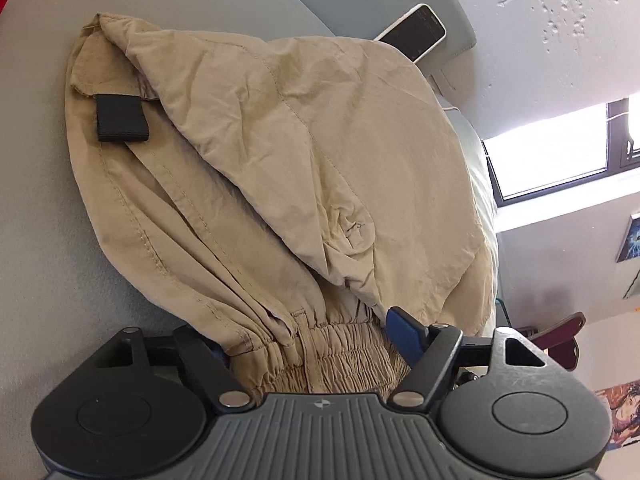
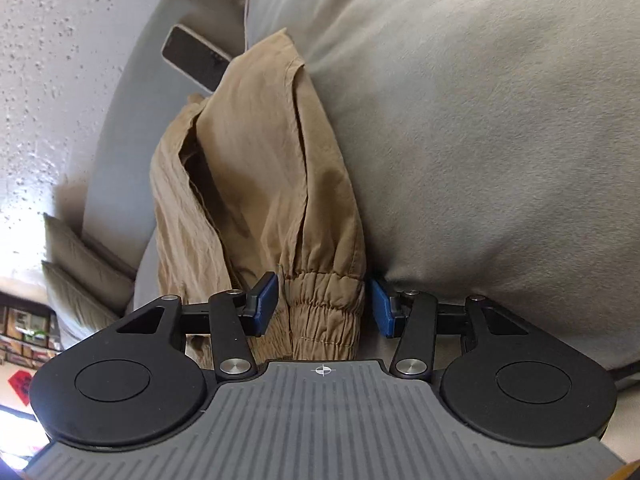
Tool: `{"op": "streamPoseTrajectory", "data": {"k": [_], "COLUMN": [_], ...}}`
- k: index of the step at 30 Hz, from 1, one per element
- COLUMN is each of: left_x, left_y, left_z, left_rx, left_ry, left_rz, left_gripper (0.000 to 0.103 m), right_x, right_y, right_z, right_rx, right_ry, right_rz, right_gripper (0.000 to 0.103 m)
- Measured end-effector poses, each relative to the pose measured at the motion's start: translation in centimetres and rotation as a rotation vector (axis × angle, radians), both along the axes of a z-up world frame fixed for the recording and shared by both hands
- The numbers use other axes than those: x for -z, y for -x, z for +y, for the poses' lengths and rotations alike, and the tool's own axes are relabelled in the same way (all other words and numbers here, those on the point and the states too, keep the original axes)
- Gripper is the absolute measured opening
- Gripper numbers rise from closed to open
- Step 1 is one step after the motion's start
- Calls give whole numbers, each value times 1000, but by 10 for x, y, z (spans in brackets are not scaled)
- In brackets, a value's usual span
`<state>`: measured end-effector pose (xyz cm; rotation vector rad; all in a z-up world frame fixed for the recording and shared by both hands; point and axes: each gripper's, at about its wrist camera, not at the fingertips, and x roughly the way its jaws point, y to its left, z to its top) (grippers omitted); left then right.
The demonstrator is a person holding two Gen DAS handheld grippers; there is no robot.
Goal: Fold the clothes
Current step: 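Grasp the other elastic cuff with the left gripper while the right gripper holds its cuff, then lift the pants by both cuffs with both grippers to hang them out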
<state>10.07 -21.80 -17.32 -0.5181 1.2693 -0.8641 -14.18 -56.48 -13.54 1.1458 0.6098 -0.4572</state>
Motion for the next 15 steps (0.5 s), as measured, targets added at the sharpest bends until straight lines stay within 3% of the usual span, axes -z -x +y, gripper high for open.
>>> {"op": "streamPoseTrajectory", "data": {"k": [2, 5, 7, 11, 15], "left_x": [3, 14, 18, 8, -18], "left_y": [-1, -4, -5, 4, 16], "left_z": [6, 18, 23, 30, 51], "left_rx": [-2, -35, -55, -67, -95], "left_ry": [-11, 20, 52, 122, 254], "left_rz": [-8, 32, 59, 63, 106], "left_gripper": [40, 18, 14, 11, 10], "right_x": [0, 1, 1, 2, -32], "right_y": [-3, -8, -11, -18, -8], "right_z": [4, 9, 13, 21, 33], "right_rx": [2, 5, 6, 10, 2], "right_ry": [-3, -8, -11, -17, -42], "right_rz": [-7, -19, -26, -41, -151], "right_gripper": [51, 37, 18, 13, 12]}}
